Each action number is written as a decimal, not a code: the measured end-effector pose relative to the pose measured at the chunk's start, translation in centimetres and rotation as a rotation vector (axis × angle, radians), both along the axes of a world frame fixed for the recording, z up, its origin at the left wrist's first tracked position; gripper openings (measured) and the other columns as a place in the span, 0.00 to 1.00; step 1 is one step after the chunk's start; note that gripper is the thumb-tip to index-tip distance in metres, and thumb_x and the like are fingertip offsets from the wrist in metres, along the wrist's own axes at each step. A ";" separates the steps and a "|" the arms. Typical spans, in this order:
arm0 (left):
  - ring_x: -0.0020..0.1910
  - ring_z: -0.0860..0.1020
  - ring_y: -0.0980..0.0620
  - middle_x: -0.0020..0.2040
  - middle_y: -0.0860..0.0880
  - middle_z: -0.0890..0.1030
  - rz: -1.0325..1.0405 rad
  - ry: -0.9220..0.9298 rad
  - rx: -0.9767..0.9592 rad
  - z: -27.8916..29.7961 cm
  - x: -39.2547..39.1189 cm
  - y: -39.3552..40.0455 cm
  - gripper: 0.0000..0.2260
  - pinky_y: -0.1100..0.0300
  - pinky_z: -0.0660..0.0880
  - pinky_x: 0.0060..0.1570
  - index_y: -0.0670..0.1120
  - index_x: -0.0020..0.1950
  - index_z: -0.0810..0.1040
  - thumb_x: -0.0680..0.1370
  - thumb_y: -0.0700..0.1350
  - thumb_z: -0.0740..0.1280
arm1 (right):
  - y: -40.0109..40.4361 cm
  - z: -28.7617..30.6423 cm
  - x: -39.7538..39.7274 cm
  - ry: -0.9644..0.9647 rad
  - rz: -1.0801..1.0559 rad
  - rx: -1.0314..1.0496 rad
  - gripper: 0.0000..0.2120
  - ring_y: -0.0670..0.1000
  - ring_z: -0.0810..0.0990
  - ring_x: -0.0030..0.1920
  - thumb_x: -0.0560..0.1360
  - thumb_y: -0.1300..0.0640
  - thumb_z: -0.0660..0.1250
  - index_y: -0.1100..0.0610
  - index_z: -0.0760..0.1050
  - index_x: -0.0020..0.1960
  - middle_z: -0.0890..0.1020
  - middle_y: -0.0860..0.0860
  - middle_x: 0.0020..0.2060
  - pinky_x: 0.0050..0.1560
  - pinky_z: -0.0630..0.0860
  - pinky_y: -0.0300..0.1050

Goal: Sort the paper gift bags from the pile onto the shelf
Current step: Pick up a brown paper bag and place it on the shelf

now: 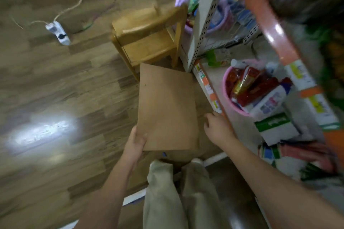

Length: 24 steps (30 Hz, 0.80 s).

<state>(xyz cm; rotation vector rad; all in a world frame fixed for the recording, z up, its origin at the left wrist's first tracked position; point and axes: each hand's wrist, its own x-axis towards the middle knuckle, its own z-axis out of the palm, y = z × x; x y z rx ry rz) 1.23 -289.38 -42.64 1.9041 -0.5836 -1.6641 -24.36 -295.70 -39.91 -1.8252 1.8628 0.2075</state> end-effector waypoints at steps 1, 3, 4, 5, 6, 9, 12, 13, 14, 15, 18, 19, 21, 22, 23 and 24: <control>0.59 0.76 0.46 0.63 0.46 0.77 -0.015 -0.002 -0.012 3.1 0.5 0.8 0.21 0.48 0.73 0.61 0.51 0.72 0.63 0.80 0.45 0.62 | 0.2 3.3 0.4 -0.009 0.002 -0.041 0.15 0.55 0.74 0.58 0.76 0.59 0.59 0.59 0.73 0.61 0.76 0.56 0.57 0.59 0.70 0.46; 0.64 0.74 0.47 0.67 0.47 0.74 -0.059 -0.057 -0.031 9.4 1.2 1.7 0.29 0.45 0.69 0.65 0.52 0.74 0.61 0.76 0.55 0.66 | 0.2 9.7 1.1 -0.036 -0.004 -0.118 0.13 0.54 0.75 0.57 0.76 0.59 0.60 0.59 0.75 0.59 0.77 0.56 0.55 0.59 0.72 0.47; 0.66 0.72 0.48 0.69 0.48 0.72 -0.070 -0.093 -0.054 12.4 1.6 1.8 0.34 0.46 0.67 0.67 0.51 0.74 0.59 0.72 0.60 0.67 | 0.0 12.9 1.4 -0.064 -0.011 -0.169 0.12 0.54 0.75 0.56 0.75 0.60 0.60 0.59 0.75 0.57 0.78 0.56 0.54 0.59 0.72 0.47; 0.68 0.69 0.49 0.70 0.50 0.69 -0.059 -0.119 -0.103 15.2 2.0 1.9 0.36 0.50 0.64 0.69 0.50 0.75 0.59 0.72 0.61 0.67 | -0.2 15.8 1.6 -0.101 -0.017 -0.226 0.11 0.55 0.76 0.56 0.75 0.61 0.61 0.60 0.76 0.56 0.78 0.56 0.53 0.58 0.72 0.47; 0.68 0.68 0.50 0.70 0.51 0.68 -0.035 -0.132 -0.158 18.3 2.1 1.7 0.32 0.55 0.62 0.69 0.48 0.74 0.60 0.74 0.56 0.67 | -0.4 18.8 1.8 -0.142 -0.022 -0.276 0.11 0.55 0.75 0.55 0.75 0.61 0.61 0.60 0.76 0.55 0.78 0.55 0.52 0.57 0.71 0.46; 0.65 0.70 0.50 0.67 0.48 0.70 0.014 -0.098 -0.353 25.5 2.5 0.6 0.23 0.68 0.68 0.59 0.46 0.71 0.62 0.77 0.40 0.64 | -0.9 27.6 2.0 -0.186 0.019 -0.392 0.12 0.52 0.73 0.59 0.77 0.58 0.59 0.57 0.74 0.60 0.76 0.51 0.56 0.58 0.70 0.44; 0.52 0.76 0.50 0.63 0.42 0.75 0.075 -0.007 -0.489 30.8 2.6 -1.5 0.22 0.68 0.77 0.48 0.47 0.65 0.67 0.73 0.43 0.71 | -1.2 34.9 1.4 -0.214 -0.015 -0.632 0.10 0.56 0.78 0.53 0.74 0.61 0.64 0.60 0.77 0.55 0.79 0.55 0.51 0.54 0.74 0.47; 0.51 0.76 0.50 0.63 0.41 0.75 0.075 0.029 -0.542 32.6 2.2 -2.2 0.20 0.67 0.77 0.48 0.47 0.64 0.67 0.75 0.40 0.69 | -1.1 37.0 0.9 -0.221 -0.027 -0.704 0.09 0.56 0.78 0.51 0.73 0.62 0.65 0.61 0.78 0.53 0.79 0.55 0.49 0.53 0.75 0.44; 0.52 0.76 0.50 0.63 0.41 0.75 0.069 0.057 -0.593 34.2 1.8 -3.0 0.18 0.67 0.76 0.51 0.47 0.64 0.66 0.76 0.36 0.65 | -0.9 39.1 0.5 -0.215 -0.039 -0.752 0.09 0.55 0.78 0.51 0.74 0.62 0.65 0.60 0.78 0.53 0.79 0.54 0.50 0.53 0.73 0.41; 0.53 0.76 0.52 0.64 0.41 0.74 0.062 0.082 -0.654 35.7 1.3 -3.8 0.19 0.67 0.74 0.53 0.47 0.66 0.66 0.77 0.33 0.62 | -0.8 40.9 -0.1 -0.204 -0.053 -0.781 0.11 0.53 0.76 0.53 0.75 0.61 0.64 0.60 0.77 0.56 0.78 0.53 0.51 0.55 0.72 0.40; 0.43 0.79 0.64 0.59 0.47 0.77 0.005 0.169 -0.789 40.0 -1.2 -5.6 0.27 0.75 0.75 0.43 0.47 0.67 0.66 0.71 0.45 0.73 | -0.3 45.5 -2.8 -0.145 -0.101 -0.899 0.13 0.52 0.74 0.57 0.76 0.60 0.63 0.59 0.75 0.59 0.78 0.52 0.54 0.60 0.68 0.40; 0.43 0.80 0.63 0.56 0.49 0.78 -0.023 0.207 -0.814 41.0 -2.0 -6.4 0.32 0.74 0.76 0.41 0.47 0.65 0.68 0.66 0.52 0.76 | -0.1 46.7 -4.0 -0.114 -0.129 -0.928 0.13 0.52 0.73 0.57 0.76 0.60 0.63 0.59 0.75 0.60 0.77 0.52 0.55 0.59 0.66 0.38; 0.49 0.79 0.56 0.57 0.48 0.78 -0.069 0.243 -0.814 41.8 -3.4 -8.3 0.27 0.64 0.78 0.50 0.47 0.67 0.68 0.71 0.49 0.72 | 0.2 48.6 -6.8 -0.059 -0.226 -0.940 0.13 0.51 0.73 0.58 0.77 0.59 0.61 0.58 0.74 0.61 0.77 0.52 0.56 0.57 0.65 0.37; 0.54 0.77 0.52 0.62 0.48 0.76 -0.095 0.271 -0.803 41.7 -4.1 -9.3 0.23 0.55 0.76 0.58 0.49 0.69 0.67 0.75 0.45 0.67 | 0.3 49.2 -8.5 -0.038 -0.290 -0.932 0.14 0.51 0.73 0.58 0.77 0.58 0.61 0.57 0.74 0.61 0.76 0.52 0.56 0.56 0.65 0.37; 0.59 0.75 0.49 0.65 0.49 0.75 -0.121 0.282 -0.796 41.8 -4.9 -10.2 0.21 0.48 0.71 0.63 0.52 0.69 0.66 0.77 0.43 0.65 | 0.1 49.6 -10.4 -0.028 -0.362 -0.915 0.14 0.52 0.72 0.58 0.77 0.59 0.61 0.58 0.73 0.61 0.76 0.53 0.57 0.57 0.65 0.39; 0.61 0.74 0.48 0.65 0.50 0.75 -0.146 0.290 -0.798 42.0 -5.8 -11.0 0.21 0.45 0.68 0.65 0.54 0.69 0.66 0.77 0.42 0.64 | -0.1 49.9 -12.4 -0.028 -0.431 -0.890 0.14 0.54 0.71 0.60 0.77 0.60 0.60 0.59 0.73 0.62 0.76 0.55 0.58 0.60 0.65 0.42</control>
